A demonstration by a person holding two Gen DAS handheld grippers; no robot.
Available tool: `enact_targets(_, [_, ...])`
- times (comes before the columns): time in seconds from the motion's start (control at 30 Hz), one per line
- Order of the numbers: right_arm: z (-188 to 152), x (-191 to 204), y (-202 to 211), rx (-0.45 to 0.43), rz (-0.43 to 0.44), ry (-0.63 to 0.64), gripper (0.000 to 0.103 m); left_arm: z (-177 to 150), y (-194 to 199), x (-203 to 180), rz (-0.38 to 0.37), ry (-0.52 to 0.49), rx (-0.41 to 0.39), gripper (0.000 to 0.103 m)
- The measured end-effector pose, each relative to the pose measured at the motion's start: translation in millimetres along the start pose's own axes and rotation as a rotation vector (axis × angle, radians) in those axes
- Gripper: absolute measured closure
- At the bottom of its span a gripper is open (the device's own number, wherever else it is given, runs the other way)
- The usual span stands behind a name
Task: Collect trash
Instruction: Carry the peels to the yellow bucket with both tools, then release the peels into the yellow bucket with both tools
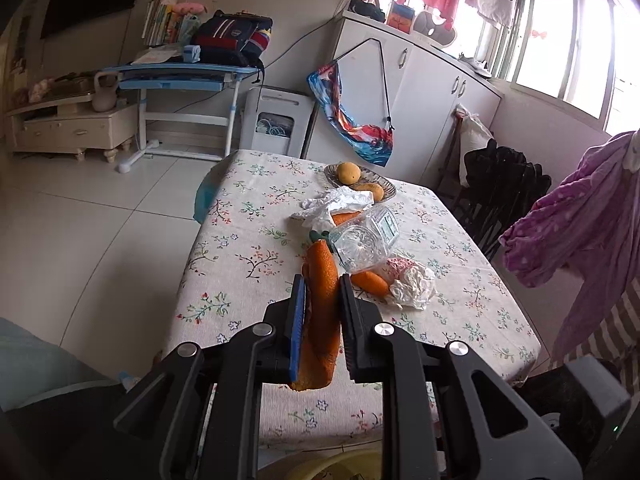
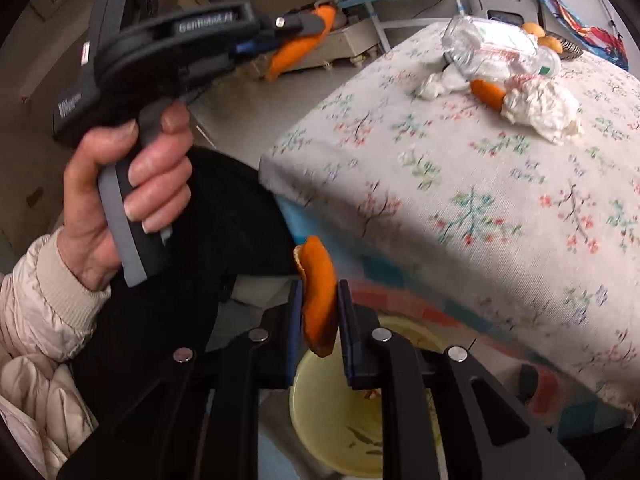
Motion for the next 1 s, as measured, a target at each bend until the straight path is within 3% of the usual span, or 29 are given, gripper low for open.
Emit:
enact_targets(0.17, [-33, 17, -26, 0.167, 0.001, 0.048, 0.08, -8, 23, -6, -0.012, -0.012, -0.006, 0.087])
enact_targets(0.23, [-37, 16, -32, 0.188, -0.043, 0.06, 0.058, -13, 32, -7, -0.017, -0.013, -0.008, 0.087])
enact_targets(0.27, [-35, 15, -31, 0.178, -0.043, 0.054, 0.056, -15, 36, -8, -0.019, -0.013, -0.008, 0.087])
enact_targets(0.4, [-24, 3, -12, 0.066, -0.057, -0.02, 0.041, -24, 51, -9, -0.036, -0.008, 0.003, 0.087])
enact_targets(0.67, [-16, -33, 44, -0.196, -0.061, -0.247, 0.039, -50, 75, -30, -0.08, -0.048, 0.035, 0.086])
enact_targets(1.0, [-14, -55, 87, -0.37, -0.049, -0.377, 0.039, -71, 95, -56, -0.102, -0.119, 0.055, 0.086])
Point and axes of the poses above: each gripper's, at about its wrist camera, not at the fingertips, and y roughly against the way its jaws point, x to its left, z to its top, the point moved 6 cm from there along -y, roughly the way its jaws point
